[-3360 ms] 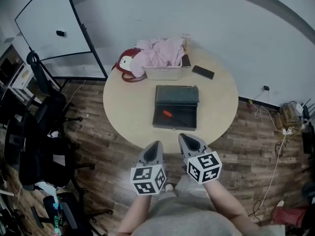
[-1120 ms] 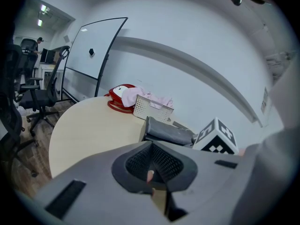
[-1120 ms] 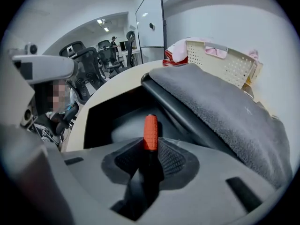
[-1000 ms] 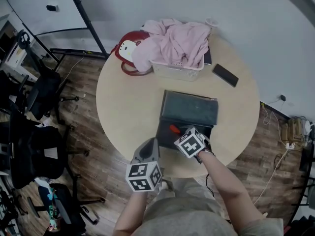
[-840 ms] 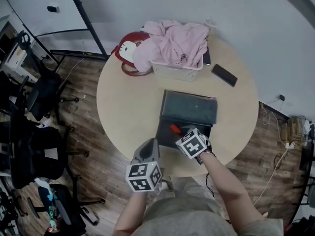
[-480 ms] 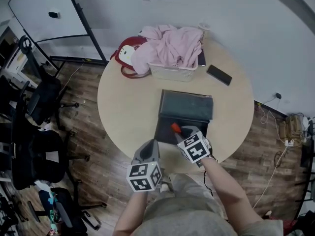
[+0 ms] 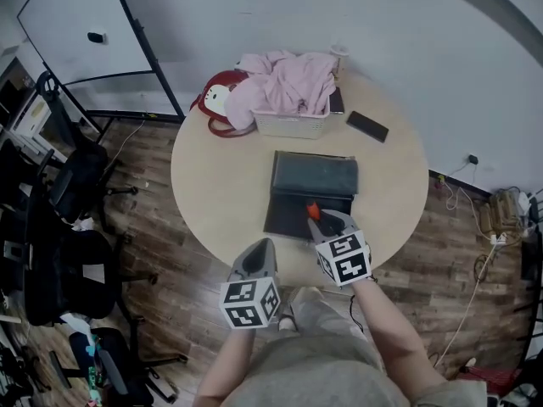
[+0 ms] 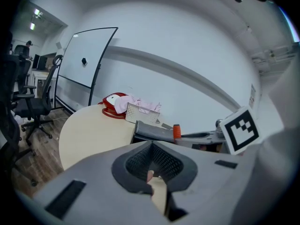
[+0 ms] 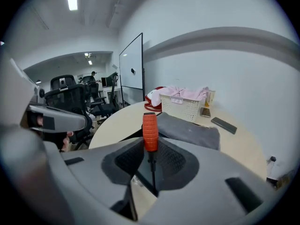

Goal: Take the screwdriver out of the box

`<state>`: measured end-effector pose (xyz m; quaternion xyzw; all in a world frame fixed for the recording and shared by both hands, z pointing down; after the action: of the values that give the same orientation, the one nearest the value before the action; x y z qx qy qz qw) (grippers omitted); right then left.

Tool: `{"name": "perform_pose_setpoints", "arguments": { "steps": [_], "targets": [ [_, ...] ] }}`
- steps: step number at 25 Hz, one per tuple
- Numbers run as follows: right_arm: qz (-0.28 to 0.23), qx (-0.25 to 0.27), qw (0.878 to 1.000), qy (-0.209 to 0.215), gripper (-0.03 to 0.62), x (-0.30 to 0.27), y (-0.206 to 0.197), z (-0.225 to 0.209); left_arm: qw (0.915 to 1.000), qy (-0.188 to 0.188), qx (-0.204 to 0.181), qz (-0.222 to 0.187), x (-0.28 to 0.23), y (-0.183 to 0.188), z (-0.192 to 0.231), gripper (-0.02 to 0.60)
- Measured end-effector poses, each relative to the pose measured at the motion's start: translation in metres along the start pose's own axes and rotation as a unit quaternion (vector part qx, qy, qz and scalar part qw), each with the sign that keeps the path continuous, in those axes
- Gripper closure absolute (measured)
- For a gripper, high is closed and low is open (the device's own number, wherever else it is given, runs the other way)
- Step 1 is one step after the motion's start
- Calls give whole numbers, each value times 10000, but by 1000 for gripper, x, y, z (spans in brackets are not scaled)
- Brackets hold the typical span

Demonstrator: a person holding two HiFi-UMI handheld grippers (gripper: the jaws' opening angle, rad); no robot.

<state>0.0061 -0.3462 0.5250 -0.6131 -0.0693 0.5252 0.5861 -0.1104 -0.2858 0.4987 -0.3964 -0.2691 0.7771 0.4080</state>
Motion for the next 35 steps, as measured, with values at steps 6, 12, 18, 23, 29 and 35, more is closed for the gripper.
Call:
{"name": "perform_pose_setpoints", "arguments": {
  "steps": [6, 12, 18, 23, 29, 35],
  "targets": [
    [-388, -207, 9984, -367, 514, 40, 9, 3, 9999, -138, -44, -60, 22, -6, -12, 583],
    [-685, -408, 9952, -565, 514, 74, 11, 13, 9995, -263, -105, -125, 43, -12, -23, 583],
    [-933, -435, 9920, -731, 516, 108, 17, 28, 9987, -416, -197, -200, 64, -15, -34, 583],
    [-1070, -408, 9899, -839, 516, 129, 20, 41, 9978, -544, -298, -241, 77, -17, -42, 583],
    [-1142, -439, 9885, -886, 516, 148, 17, 55, 9971, -607, -332, -302, 91, -18, -46, 583],
    [-1152, -458, 9882, -896, 516, 157, 12, 65, 9969, -623, -338, -339, 99, -20, -47, 583]
  ]
}}
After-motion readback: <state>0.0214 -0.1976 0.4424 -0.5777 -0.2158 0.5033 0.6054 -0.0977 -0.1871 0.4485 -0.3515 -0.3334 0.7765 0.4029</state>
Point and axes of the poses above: the fingertips, and each gripper's own axes: x backward along the fingers, z to its left, y out of its top, the point moved 1 cm from there along x, backward along the fingers, and after that the axes turned 15 degrees about x, right-handed, at the moved point
